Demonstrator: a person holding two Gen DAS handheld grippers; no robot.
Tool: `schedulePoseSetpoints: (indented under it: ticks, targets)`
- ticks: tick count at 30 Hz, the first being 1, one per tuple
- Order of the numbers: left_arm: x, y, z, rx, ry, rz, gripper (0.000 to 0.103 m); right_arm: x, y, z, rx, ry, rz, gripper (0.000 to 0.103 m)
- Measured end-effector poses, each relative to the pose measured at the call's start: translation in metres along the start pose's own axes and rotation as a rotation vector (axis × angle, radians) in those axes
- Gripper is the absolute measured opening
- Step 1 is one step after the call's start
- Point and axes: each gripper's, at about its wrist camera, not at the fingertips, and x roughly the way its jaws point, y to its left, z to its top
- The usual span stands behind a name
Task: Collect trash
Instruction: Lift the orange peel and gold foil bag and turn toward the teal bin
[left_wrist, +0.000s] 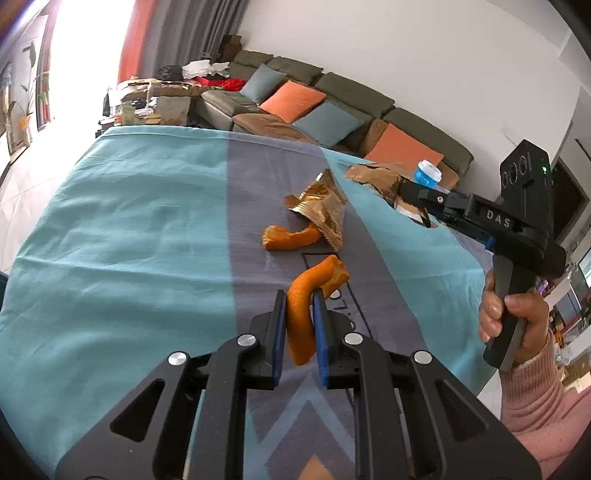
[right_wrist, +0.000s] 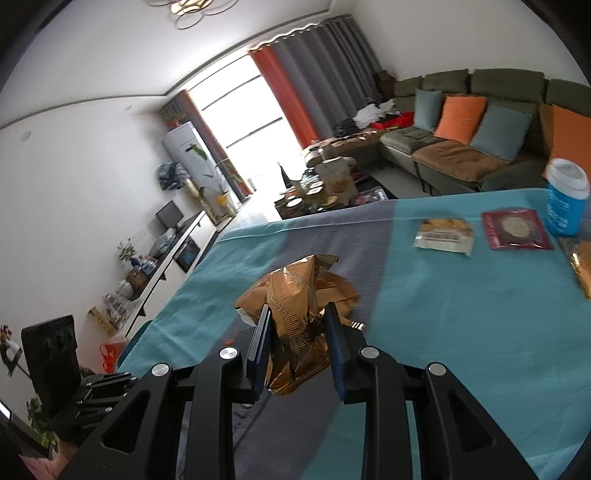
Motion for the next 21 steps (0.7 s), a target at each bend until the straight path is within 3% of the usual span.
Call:
schedulePoseSetpoints:
  ticks: [21]
  targets:
    - [-0.05, 0.033, -0.015, -0.066, -0.076, 0.096, 0.014, 0.035, 0.064, -0.011, -0.089, 0.074, 0.13, 0.026]
